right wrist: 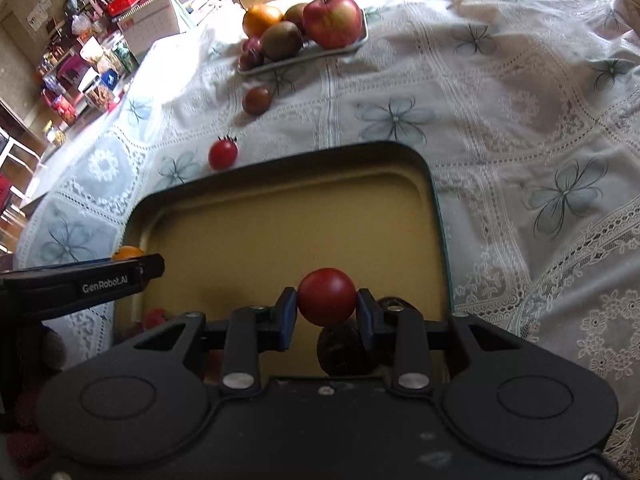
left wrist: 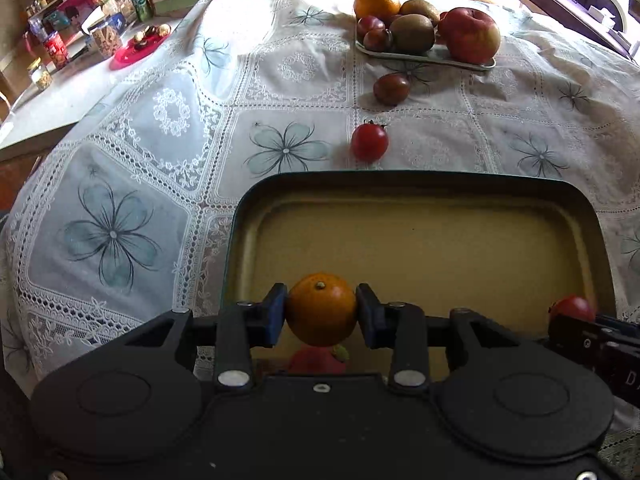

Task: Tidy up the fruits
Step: 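Carry the small orange and red tomato over the tray, then open the left tool to drop the orange while the right tool lowers the tomato into the tray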

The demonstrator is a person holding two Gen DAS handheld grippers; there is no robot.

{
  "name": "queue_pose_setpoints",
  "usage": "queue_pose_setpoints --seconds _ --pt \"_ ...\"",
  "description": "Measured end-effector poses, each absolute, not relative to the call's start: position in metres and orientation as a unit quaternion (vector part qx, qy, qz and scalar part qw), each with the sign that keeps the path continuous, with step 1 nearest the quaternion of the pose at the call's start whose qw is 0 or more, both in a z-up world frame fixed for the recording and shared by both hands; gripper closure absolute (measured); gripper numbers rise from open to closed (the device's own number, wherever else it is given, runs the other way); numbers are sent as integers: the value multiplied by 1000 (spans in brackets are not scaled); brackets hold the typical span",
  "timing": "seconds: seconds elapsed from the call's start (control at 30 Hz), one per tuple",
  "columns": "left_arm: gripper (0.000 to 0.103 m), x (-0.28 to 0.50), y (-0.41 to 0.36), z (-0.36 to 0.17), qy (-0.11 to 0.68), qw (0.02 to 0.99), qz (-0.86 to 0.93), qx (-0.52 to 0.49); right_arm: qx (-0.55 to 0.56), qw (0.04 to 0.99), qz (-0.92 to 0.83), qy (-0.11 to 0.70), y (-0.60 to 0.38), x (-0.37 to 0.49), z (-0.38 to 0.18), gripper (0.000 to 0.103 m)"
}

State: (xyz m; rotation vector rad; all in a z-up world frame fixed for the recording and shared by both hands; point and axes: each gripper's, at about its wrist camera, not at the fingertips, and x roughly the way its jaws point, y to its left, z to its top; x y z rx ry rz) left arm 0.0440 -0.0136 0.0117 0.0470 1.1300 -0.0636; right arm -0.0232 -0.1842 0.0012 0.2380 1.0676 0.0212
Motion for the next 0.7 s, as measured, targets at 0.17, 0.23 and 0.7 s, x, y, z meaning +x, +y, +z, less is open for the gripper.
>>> queue_pose_setpoints --seconds 0.17,0.23,0.7 --pt "57 40 -12 7 533 845 -18 24 105 860 -11 500 -185 -23 0 69" --pt "57 40 -13 7 534 845 -18 24 92 867 -19 490 -183 -25 3 69" --pt "57 39 -22 1 532 846 -23 34 99 869 -20 484 -186 -25 3 69"
